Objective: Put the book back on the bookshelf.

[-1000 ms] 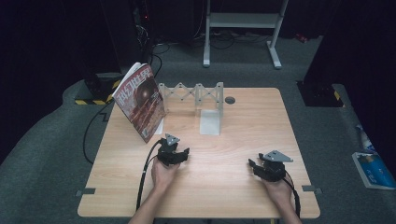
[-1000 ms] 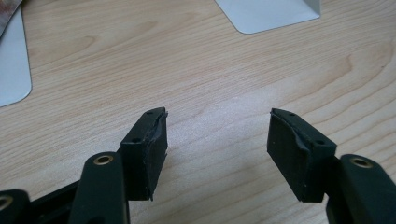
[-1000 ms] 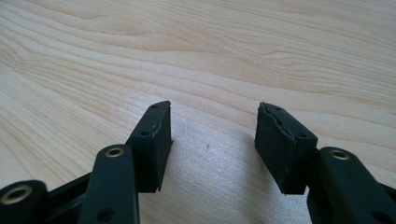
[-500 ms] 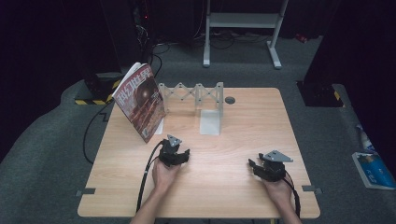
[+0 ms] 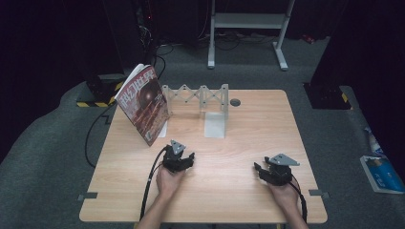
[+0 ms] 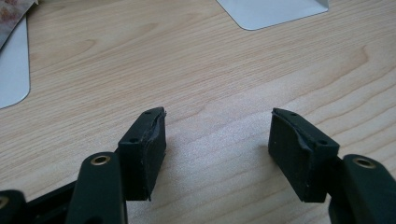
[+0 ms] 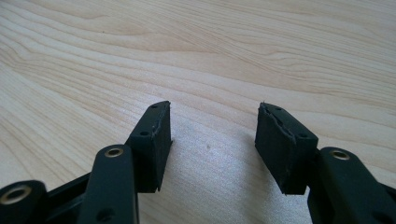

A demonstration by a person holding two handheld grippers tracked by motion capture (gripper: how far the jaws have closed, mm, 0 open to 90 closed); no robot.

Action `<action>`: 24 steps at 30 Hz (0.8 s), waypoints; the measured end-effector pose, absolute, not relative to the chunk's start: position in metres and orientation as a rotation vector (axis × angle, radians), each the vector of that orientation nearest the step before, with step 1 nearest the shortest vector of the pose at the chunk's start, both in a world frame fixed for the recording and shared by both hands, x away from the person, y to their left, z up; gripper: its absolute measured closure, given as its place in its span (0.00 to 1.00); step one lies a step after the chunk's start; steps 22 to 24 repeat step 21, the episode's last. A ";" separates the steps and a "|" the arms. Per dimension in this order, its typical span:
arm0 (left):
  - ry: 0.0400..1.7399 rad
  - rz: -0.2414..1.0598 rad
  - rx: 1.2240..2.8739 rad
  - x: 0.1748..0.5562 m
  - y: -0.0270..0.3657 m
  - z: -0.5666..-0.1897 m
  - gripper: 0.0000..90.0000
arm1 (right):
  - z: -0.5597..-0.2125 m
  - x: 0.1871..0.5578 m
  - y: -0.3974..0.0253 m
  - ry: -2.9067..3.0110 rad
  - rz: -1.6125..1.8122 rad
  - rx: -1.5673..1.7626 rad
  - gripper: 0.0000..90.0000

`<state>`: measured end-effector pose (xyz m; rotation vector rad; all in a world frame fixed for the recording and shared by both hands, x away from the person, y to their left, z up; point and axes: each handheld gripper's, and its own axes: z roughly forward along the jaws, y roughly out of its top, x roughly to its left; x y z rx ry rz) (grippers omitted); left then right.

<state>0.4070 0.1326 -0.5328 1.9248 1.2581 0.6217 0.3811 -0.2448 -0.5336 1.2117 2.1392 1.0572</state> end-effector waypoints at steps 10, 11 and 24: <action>1.260 0.622 1.923 0.406 0.133 -0.533 0.41 | -0.534 0.381 -0.245 2.138 1.057 1.211 0.50; 1.260 0.623 1.924 0.406 0.133 -0.533 0.41 | -0.534 0.381 -0.245 2.139 1.057 1.211 0.50; 1.260 0.623 1.923 0.405 0.134 -0.533 0.41 | -0.534 0.381 -0.245 2.139 1.057 1.210 0.50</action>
